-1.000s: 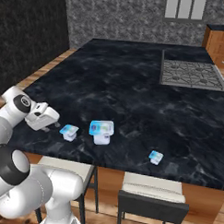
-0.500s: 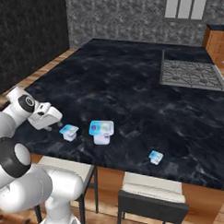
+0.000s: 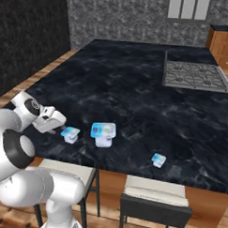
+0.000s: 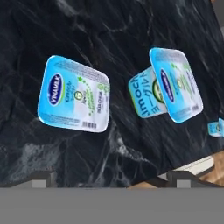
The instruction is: Stack the yogurt containers by placing the smaller containers on top of the larger containers.
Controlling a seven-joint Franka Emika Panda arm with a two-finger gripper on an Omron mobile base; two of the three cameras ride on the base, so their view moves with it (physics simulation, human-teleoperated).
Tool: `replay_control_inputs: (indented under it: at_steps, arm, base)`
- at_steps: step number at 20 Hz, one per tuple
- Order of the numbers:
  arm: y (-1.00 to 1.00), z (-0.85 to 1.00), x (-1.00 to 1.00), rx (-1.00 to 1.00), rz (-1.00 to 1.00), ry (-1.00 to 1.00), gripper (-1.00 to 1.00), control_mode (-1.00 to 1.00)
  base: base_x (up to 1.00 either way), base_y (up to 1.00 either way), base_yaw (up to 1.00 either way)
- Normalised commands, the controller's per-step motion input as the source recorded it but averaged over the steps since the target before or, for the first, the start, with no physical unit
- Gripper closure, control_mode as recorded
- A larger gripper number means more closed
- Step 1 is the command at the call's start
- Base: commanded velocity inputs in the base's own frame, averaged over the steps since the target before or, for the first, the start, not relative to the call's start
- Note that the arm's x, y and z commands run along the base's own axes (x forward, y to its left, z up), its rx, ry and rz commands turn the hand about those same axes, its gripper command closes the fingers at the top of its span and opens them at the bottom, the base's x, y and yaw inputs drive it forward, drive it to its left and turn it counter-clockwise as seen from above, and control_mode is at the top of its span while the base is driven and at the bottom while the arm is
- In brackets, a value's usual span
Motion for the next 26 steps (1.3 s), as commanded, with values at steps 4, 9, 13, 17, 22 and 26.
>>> replay_control_inputs:
  at_steps: [4, 9, 13, 17, 22, 26]
  arm:
    - [0.0, -0.09, 0.17, 0.0, 0.0, 0.0, -1.0, -1.0]
    - [0.0, -0.06, 0.16, 0.0, 0.0, 0.0, -1.0, -1.0]
    - [0.0, -0.12, 0.18, 0.0, 0.0, 0.0, -1.0, -1.0]
    - [0.0, -0.21, 0.19, 0.0, 0.0, 0.0, -1.0, -1.0]
    - [0.0, -0.19, 0.17, 0.0, 0.0, 0.0, -1.0, -1.0]
    - [0.0, -0.12, 0.13, 0.0, 0.0, 0.0, -1.0, -1.0]
  base:
    - [0.0, 0.0, 0.0]
    - [0.0, 0.0, 0.0]
    - [0.0, 0.0, 0.0]
    - [0.0, 0.0, 0.0]
    - [0.0, 0.0, 0.0]
    - [0.0, 0.0, 0.0]
